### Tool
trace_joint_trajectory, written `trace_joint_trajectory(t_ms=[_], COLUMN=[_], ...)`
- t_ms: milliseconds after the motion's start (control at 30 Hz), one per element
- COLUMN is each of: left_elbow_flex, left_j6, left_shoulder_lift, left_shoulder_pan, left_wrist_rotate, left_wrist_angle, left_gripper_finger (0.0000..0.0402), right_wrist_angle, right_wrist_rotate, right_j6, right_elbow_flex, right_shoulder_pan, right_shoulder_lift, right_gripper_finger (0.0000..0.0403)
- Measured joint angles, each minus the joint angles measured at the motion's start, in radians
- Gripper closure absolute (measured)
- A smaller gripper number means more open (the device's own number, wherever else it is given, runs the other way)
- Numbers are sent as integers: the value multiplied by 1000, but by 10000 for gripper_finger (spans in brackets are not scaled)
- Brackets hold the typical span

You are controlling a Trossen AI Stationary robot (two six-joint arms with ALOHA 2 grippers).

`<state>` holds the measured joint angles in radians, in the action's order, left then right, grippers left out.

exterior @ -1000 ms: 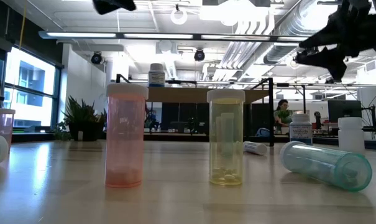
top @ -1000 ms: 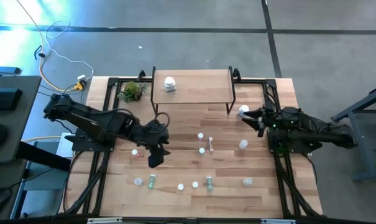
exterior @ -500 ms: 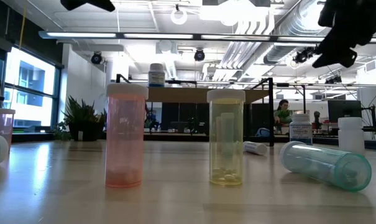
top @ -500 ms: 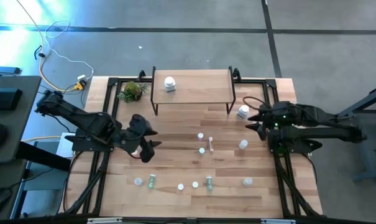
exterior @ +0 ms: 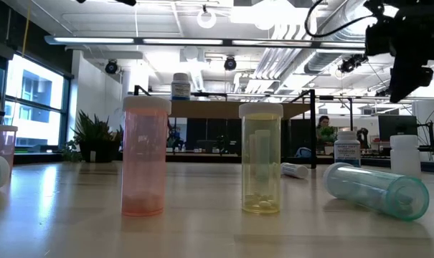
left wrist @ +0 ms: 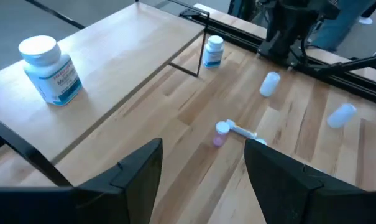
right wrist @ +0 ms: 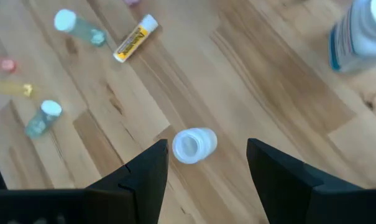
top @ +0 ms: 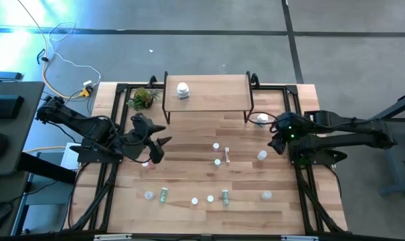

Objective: Pick and place medicine bottles onto shelf by color
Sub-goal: Put the top transparent pill bottle on the shelf

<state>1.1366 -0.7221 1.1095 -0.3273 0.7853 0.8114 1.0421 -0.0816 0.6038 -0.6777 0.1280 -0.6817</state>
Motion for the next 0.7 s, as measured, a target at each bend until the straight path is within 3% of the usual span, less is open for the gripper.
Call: trace_joint_trajectory(t_ms=[233,467,700], left_elbow_flex=[0,0,0], left_j6=[1,7,27], left_shoulder_lift=[0,0,0], left_shoulder_pan=[25,47,47], left_wrist_rotate=[-10,-23,-25], left_wrist_angle=[0,0,0], left_gripper_finger=[186,186,186], right_wrist_angle=[-19,-42,-48], right_wrist_rotate=[-30,-49,82], right_j6=[206,270,339], right_elbow_flex=[0,0,1], right_shoulder_pan=[0,-70,-191], right_shoulder_lift=[-88,-176,-256], right_gripper_finger=[194,194,194])
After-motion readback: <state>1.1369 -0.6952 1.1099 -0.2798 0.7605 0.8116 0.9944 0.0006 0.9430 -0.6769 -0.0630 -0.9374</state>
